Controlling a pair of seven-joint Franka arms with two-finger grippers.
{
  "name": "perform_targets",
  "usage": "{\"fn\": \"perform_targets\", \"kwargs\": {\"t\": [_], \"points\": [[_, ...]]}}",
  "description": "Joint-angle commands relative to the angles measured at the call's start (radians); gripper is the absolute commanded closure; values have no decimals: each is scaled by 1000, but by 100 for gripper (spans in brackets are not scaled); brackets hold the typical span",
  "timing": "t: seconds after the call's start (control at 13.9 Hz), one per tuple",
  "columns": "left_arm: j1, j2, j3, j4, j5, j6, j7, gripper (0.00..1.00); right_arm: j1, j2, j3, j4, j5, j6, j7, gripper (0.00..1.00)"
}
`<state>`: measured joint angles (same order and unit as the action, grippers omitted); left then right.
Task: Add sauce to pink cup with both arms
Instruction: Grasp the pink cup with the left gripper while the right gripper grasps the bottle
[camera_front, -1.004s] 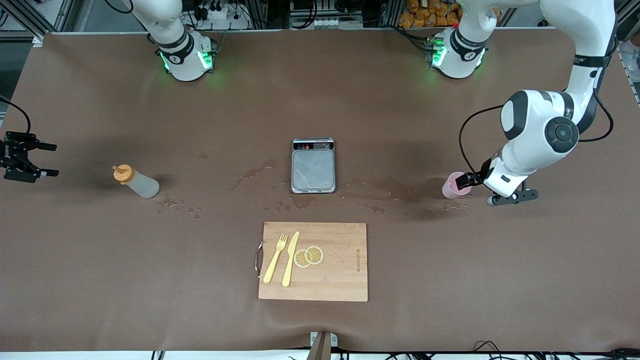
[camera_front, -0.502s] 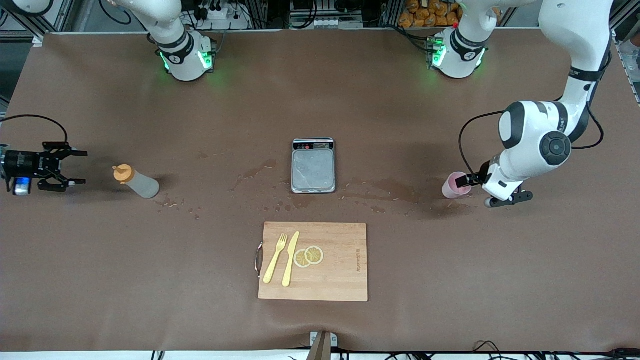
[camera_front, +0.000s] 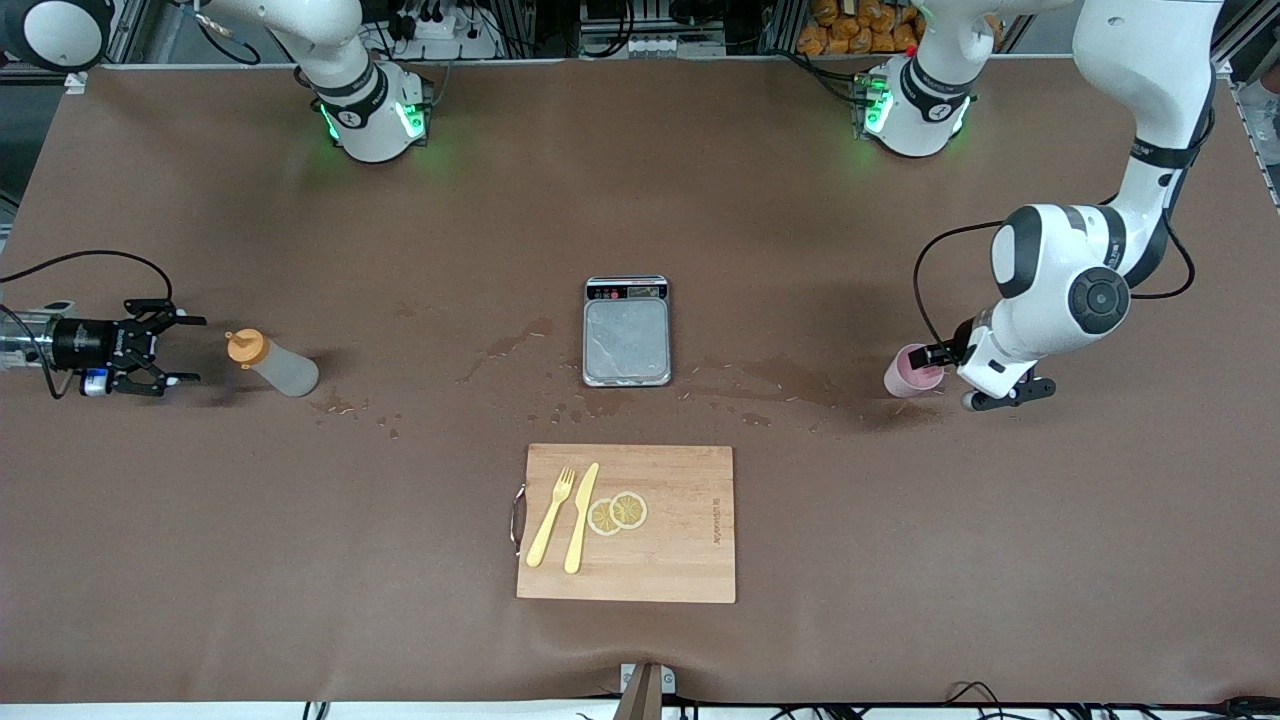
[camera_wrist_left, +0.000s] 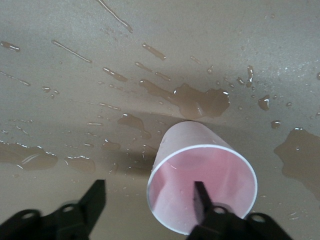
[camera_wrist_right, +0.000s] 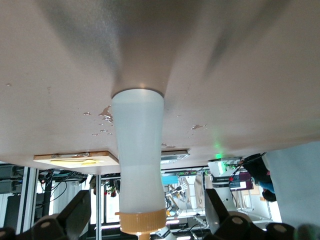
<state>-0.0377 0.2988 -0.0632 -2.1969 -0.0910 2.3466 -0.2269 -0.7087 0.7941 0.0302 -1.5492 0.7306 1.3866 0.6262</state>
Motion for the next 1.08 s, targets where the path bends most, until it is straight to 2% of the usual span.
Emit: {"fn": "perform_targets", "kwargs": {"t": [0.0, 0.57, 0.79, 1.0], "points": [[1, 6, -3, -3, -9, 16, 0, 100, 6, 46, 7, 37, 39, -18, 27, 0], [-10, -36, -15, 35, -9, 11, -3, 100, 38, 109, 8, 44, 46, 17, -14, 0], [-10, -52, -68, 77, -9, -3, -81, 100, 57, 126, 10, 43, 49, 55, -17, 0], [-11, -53, -148, 172, -9, -100, -207, 100, 78, 131, 10, 38, 78, 58, -23, 0]]}}
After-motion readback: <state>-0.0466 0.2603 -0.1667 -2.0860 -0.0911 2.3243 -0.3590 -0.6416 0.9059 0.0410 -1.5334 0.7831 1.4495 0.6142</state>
